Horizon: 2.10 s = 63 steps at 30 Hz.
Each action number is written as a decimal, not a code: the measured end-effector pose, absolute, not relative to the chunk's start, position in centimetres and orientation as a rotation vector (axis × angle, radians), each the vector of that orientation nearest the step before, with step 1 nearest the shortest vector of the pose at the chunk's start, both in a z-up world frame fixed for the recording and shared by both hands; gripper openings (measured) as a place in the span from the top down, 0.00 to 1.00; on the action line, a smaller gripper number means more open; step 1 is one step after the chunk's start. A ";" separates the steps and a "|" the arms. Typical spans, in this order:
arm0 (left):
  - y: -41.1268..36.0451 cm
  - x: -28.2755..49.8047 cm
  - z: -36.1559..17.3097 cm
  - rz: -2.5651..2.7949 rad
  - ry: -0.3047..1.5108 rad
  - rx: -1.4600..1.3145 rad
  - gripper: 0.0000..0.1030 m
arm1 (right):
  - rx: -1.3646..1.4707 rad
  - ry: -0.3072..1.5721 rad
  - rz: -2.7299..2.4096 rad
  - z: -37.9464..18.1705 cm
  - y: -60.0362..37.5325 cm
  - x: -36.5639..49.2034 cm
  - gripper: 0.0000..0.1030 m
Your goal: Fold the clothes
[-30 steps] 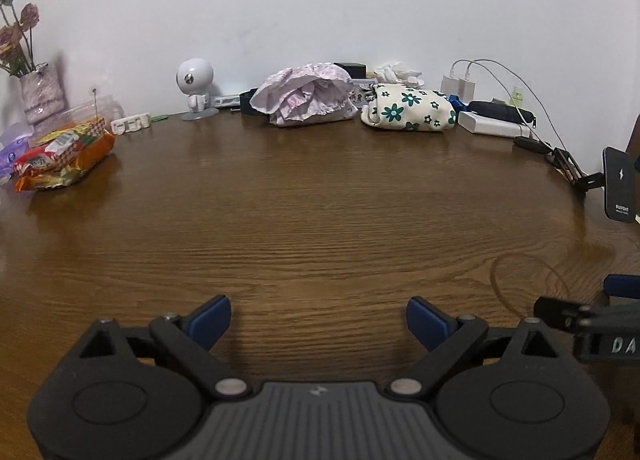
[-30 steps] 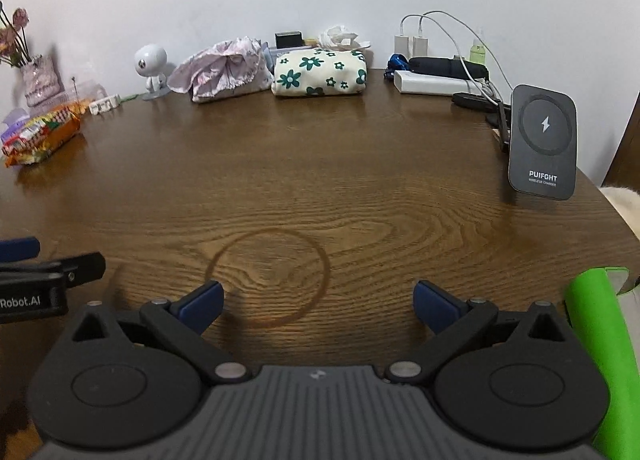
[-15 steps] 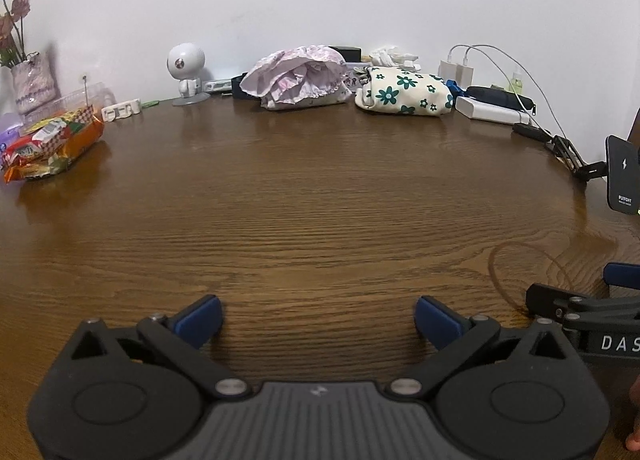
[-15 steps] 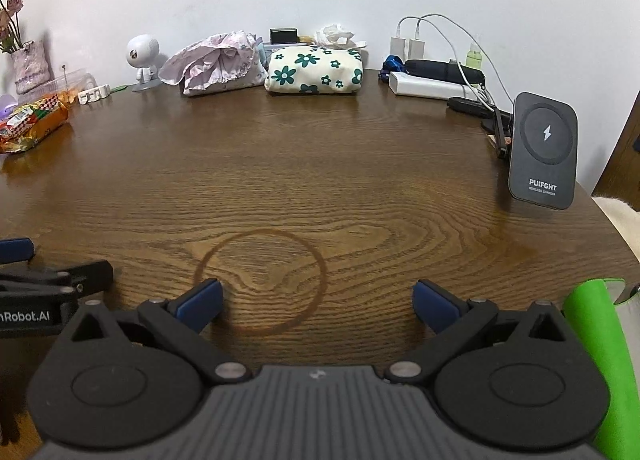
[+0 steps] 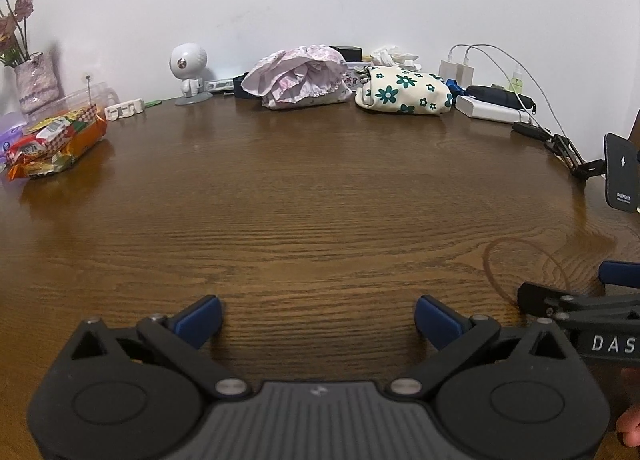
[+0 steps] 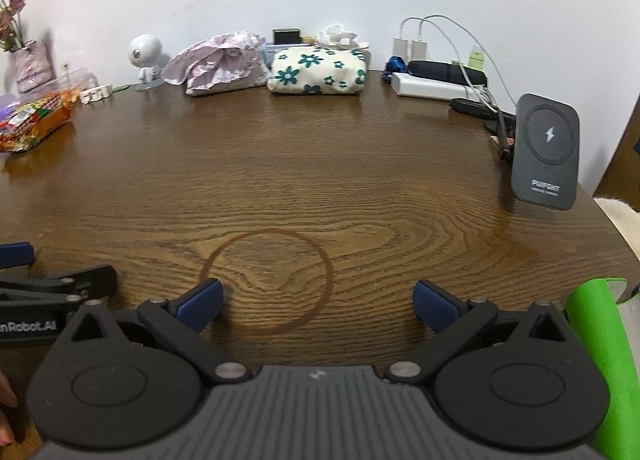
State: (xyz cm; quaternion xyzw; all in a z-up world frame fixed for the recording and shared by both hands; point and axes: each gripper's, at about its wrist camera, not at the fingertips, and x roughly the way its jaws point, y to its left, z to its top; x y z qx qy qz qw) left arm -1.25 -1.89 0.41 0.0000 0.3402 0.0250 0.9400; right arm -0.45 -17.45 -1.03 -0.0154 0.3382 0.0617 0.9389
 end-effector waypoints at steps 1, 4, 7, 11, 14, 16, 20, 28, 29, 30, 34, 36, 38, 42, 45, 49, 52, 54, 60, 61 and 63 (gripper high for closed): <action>-1.9 -1.3 0.4 0.051 0.694 0.000 0.00 | -0.034 0.691 0.132 -1.0 -17.3 -0.5 0.00; -1.9 -1.4 0.5 0.060 0.695 -0.003 0.00 | -0.029 0.691 0.132 -1.0 -17.2 -0.6 0.00; -1.9 -1.4 0.5 0.062 0.695 -0.005 0.00 | -0.027 0.691 0.133 -0.9 -17.3 -0.5 0.00; -1.9 -1.4 0.5 0.063 0.696 -0.008 0.00 | -0.018 0.689 0.139 -0.9 -17.3 -0.6 0.00; -1.9 -1.5 0.5 0.066 0.696 -0.009 0.00 | -0.010 0.685 0.169 -0.8 -17.3 -0.9 0.00; -1.8 -1.6 0.5 0.068 0.696 -0.010 0.00 | -0.024 0.670 0.189 -0.9 -17.0 -1.6 0.00; -1.8 -1.8 0.5 0.069 0.693 -0.009 0.00 | -0.038 0.667 0.128 -1.0 -16.7 -2.0 0.00; -1.9 -2.1 0.4 0.068 0.684 -0.009 0.00 | -0.019 0.672 0.104 -1.0 -17.1 -1.7 0.00; -1.9 -2.2 0.4 0.067 0.683 -0.009 0.00 | -0.019 0.673 0.104 -1.0 -17.2 -1.7 0.00; -2.0 -2.2 0.4 0.067 0.682 -0.009 0.00 | -0.019 0.673 0.103 -1.0 -17.2 -1.7 0.00; -2.0 -2.4 0.4 0.067 0.678 -0.008 0.00 | -0.019 0.675 0.101 -1.0 -17.1 -1.7 0.01; -2.0 -2.4 0.4 0.067 0.676 -0.008 0.00 | -0.018 0.675 0.099 -1.0 -17.1 -1.7 0.01; -2.0 -2.4 0.4 0.064 0.677 -0.007 0.00 | -0.018 0.674 0.097 -0.9 -17.0 -1.7 0.01; -1.9 -2.3 0.4 0.059 0.678 -0.005 0.00 | -0.019 0.674 0.095 -1.0 -17.0 -1.7 0.01; -1.9 -2.2 0.5 0.060 0.679 -0.004 0.00 | -0.018 0.674 0.096 -1.0 -17.0 -1.8 0.00; -1.9 -2.3 0.5 0.057 0.679 -0.004 0.00 | -0.017 0.675 0.094 -1.0 -17.0 -1.8 0.00; -1.8 -2.4 0.5 0.058 0.679 -0.005 0.00 | -0.016 0.674 0.094 -1.0 -17.0 -1.8 0.01; -1.8 -2.3 0.5 0.058 0.679 -0.005 0.00 | -0.016 0.674 0.094 -1.0 -17.0 -1.8 0.01; -1.9 -2.4 0.4 0.066 0.677 -0.006 0.00 | -0.015 0.674 0.094 -0.9 -17.0 -1.7 0.01; -1.9 -2.5 0.4 0.066 0.676 -0.006 0.00 | -0.015 0.674 0.094 -0.9 -17.0 -1.7 0.01; -1.9 -2.5 0.4 0.067 0.676 -0.007 0.00 | -0.013 0.673 0.090 -0.9 -17.0 -1.8 0.01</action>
